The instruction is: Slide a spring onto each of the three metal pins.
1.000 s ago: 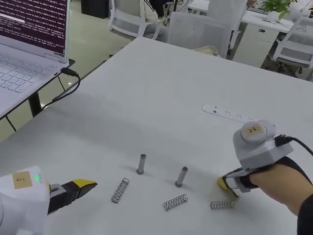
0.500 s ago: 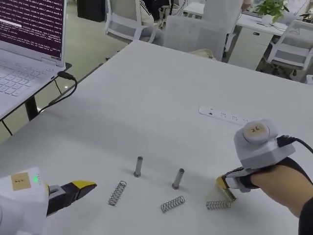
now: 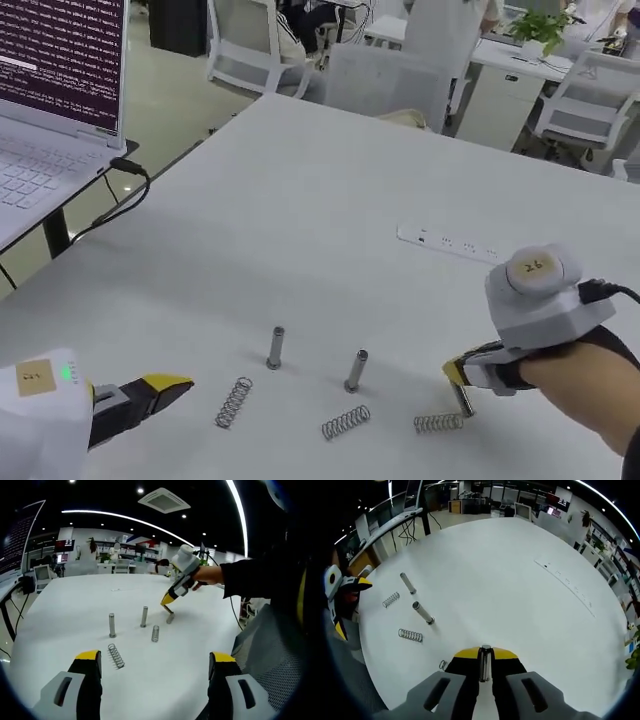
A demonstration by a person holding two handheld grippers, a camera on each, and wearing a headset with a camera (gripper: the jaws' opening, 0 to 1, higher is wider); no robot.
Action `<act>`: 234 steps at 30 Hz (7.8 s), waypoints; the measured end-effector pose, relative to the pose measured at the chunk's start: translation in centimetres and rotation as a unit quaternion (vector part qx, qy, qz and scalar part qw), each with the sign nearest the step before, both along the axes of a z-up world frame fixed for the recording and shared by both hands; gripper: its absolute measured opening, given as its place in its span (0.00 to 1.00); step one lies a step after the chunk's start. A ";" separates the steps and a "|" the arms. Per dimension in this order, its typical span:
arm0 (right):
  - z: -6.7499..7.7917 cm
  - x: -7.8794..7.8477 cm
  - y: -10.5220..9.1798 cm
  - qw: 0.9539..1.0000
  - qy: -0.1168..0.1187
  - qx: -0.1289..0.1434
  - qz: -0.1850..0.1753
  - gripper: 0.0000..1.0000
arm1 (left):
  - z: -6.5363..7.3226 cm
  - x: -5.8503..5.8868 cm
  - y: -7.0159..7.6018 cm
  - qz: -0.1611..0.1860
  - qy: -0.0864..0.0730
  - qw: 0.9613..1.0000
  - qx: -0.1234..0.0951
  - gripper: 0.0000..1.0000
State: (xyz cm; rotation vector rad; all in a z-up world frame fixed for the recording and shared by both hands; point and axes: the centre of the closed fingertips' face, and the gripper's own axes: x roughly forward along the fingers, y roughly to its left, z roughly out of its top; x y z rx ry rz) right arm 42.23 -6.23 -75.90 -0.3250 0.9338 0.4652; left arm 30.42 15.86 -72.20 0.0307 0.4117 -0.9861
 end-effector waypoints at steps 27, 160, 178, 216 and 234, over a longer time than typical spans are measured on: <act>1.7 -1.6 -0.5 0.996 -0.028 0.059 -0.053 0.05 | 0.6 -0.2 -0.2 -0.010 -0.010 1.000 0.003 0.86; 2.5 -8.9 -2.0 0.990 -0.104 0.085 -0.043 0.74 | 1.1 -0.3 -3.1 -0.096 -0.022 0.994 0.040 0.82; 2.9 -9.8 -2.6 0.989 -0.110 0.084 -0.053 0.73 | 0.9 -0.7 -6.8 -0.178 -0.030 0.981 0.064 0.80; 2.7 -11.3 -3.5 0.987 -0.114 0.090 -0.071 0.72 | -1.2 0.0 -14.5 -0.266 -0.033 0.959 0.093 0.73; 2.4 -11.4 -3.8 0.987 -0.112 0.085 -0.073 0.71 | -3.1 2.8 -17.6 -0.228 -0.045 0.966 0.113 0.55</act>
